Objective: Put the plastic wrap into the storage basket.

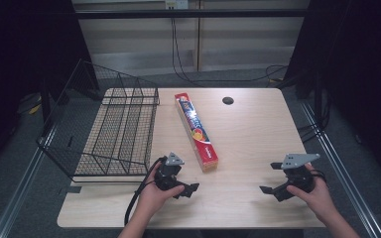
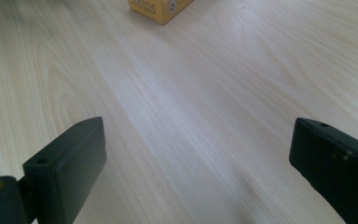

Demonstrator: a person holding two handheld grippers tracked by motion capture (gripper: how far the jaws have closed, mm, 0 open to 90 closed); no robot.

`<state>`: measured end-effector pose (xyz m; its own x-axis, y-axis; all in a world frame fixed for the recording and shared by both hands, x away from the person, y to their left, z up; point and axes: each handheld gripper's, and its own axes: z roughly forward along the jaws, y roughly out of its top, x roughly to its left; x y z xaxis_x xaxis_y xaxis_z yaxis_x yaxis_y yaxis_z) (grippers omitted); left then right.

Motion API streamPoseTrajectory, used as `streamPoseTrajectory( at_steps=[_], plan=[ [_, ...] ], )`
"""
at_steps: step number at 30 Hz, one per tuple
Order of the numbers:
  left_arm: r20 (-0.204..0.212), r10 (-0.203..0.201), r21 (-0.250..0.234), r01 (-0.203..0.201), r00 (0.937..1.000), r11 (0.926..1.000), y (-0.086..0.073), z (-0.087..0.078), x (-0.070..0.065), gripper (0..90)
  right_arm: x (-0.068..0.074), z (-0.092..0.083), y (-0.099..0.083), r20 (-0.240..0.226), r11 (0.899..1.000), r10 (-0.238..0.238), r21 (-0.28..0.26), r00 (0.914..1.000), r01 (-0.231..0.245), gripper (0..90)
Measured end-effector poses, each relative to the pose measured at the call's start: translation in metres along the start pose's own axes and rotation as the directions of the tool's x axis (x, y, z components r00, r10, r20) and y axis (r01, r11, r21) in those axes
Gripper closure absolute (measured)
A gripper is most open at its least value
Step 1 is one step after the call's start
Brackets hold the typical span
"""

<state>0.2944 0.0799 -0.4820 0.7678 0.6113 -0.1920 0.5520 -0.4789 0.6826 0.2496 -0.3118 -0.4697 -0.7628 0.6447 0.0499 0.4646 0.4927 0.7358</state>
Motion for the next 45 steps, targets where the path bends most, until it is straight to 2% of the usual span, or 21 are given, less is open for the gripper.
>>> streamPoseTrajectory(
  at_steps=[5, 6, 11, 14, 16, 19, 23, 24, 29, 31, 33, 34, 36, 39, 40, 43, 44, 45],
  plan=[
    [0.013, -0.026, -0.004, 0.026, 0.9996, 0.9997, 0.003, -0.003, 0.000, 0.1, 0.001, -0.001, 0.000, 0.007, 1.000, 0.010, 0.006, 0.9999, -0.010, 4.0],
    [0.009, -0.043, -0.011, 0.043, 0.9990, 0.9990, 0.004, -0.004, -0.001, 0.1, 0.001, -0.001, 0.000, 0.007, 1.000, 0.010, 0.006, 0.9999, -0.010, 4.0],
    [0.022, -0.051, -0.005, 0.051, 0.9985, 0.9987, 0.012, -0.005, -0.002, 0.1, 0.003, -0.002, -0.001, 0.013, 1.000, 0.006, 0.013, 0.9999, -0.006, 4.1],
    [0.012, -0.078, -0.015, 0.078, 0.9969, 0.9969, 0.026, -0.004, -0.003, 0.1, 0.003, -0.004, -0.002, 0.013, 1.000, 0.009, 0.012, 0.9999, -0.009, 4.1],
    [-0.004, -0.065, -0.009, 0.064, 0.9979, 0.9979, 0.036, -0.004, -0.004, 0.1, 0.003, -0.005, -0.003, 0.025, 1.000, 0.017, 0.010, 0.9995, -0.017, 4.2],
    [-0.010, -0.073, 0.011, 0.073, 0.9973, 0.9972, 0.052, -0.001, -0.005, 0.1, 0.002, -0.006, -0.003, 0.025, 1.000, 0.015, 0.004, 0.9996, -0.015, 4.2],
    [-0.039, -0.090, 0.011, 0.090, 0.9952, 0.9959, 0.072, 0.004, -0.004, 0.1, 0.001, -0.007, -0.003, 0.026, 1.000, 0.022, 0.003, 0.9994, -0.022, 4.3],
    [-0.049, -0.106, 0.006, 0.106, 0.9932, 0.9943, 0.077, 0.006, -0.003, 0.1, 0.001, -0.007, -0.003, 0.023, 1.000, 0.019, 0.001, 0.9995, -0.019, 4.3],
    [-0.078, -0.131, 0.016, 0.133, 0.9883, 0.9910, 0.097, 0.014, 0.006, 0.9, 0.001, -0.006, -0.004, 0.023, 1.000, 0.017, 0.010, 0.9996, -0.017, 4.3],
    [-0.094, -0.147, 0.006, 0.148, 0.9846, 0.9889, 0.103, 0.017, 0.009, 1.9, 0.001, -0.006, -0.004, 0.023, 1.000, 0.016, 0.010, 0.9996, -0.016, 4.4],
    [-0.113, -0.176, -0.006, 0.177, 0.9778, 0.9843, 0.110, 0.021, 0.012, 2.6, 0.000, -0.006, -0.003, 0.018, 1.000, 0.015, 0.009, 0.9997, -0.015, 4.5],
    [-0.114, -0.172, -0.001, 0.173, 0.9785, 0.9848, 0.112, 0.022, 0.014, 2.7, 0.001, -0.006, -0.003, 0.020, 1.000, 0.016, 0.007, 0.9997, -0.016, 4.5],
    [-0.130, -0.190, 0.006, 0.192, 0.9732, 0.9814, 0.117, 0.028, 0.018, 3.1, 0.000, -0.007, -0.003, 0.019, 1.000, 0.018, 0.005, 0.9997, -0.018, 4.5],
    [-0.137, -0.204, 0.022, 0.209, 0.9693, 0.9777, 0.122, 0.034, 0.023, 3.2, -0.001, -0.007, -0.003, 0.019, 1.000, 0.022, 0.002, 0.9996, -0.022, 4.5],
    [-0.148, -0.214, 0.013, 0.219, 0.9655, 0.9757, 0.125, 0.037, 0.024, 3.2, -0.001, -0.007, -0.003, 0.022, 1.000, 0.022, 0.000, 0.9995, -0.022, 4.5],
    [-0.152, -0.237, 0.006, 0.241, 0.9594, 0.9705, 0.130, 0.042, 0.029, 3.5, -0.002, -0.008, -0.004, 0.026, 1.000, 0.026, -0.002, 0.9993, -0.026, 4.5],
    [-0.161, -0.250, -0.001, 0.253, 0.9548, 0.9675, 0.131, 0.044, 0.030, 3.8, -0.003, -0.007, -0.004, 0.018, 1.000, 0.027, -0.001, 0.9995, -0.027, 4.5],
    [-0.174, -0.248, -0.001, 0.252, 0.9528, 0.9677, 0.133, 0.046, 0.031, 3.8, -0.002, -0.007, -0.004, 0.022, 1.000, 0.029, -0.001, 0.9993, -0.029, 4.6]
  ],
)
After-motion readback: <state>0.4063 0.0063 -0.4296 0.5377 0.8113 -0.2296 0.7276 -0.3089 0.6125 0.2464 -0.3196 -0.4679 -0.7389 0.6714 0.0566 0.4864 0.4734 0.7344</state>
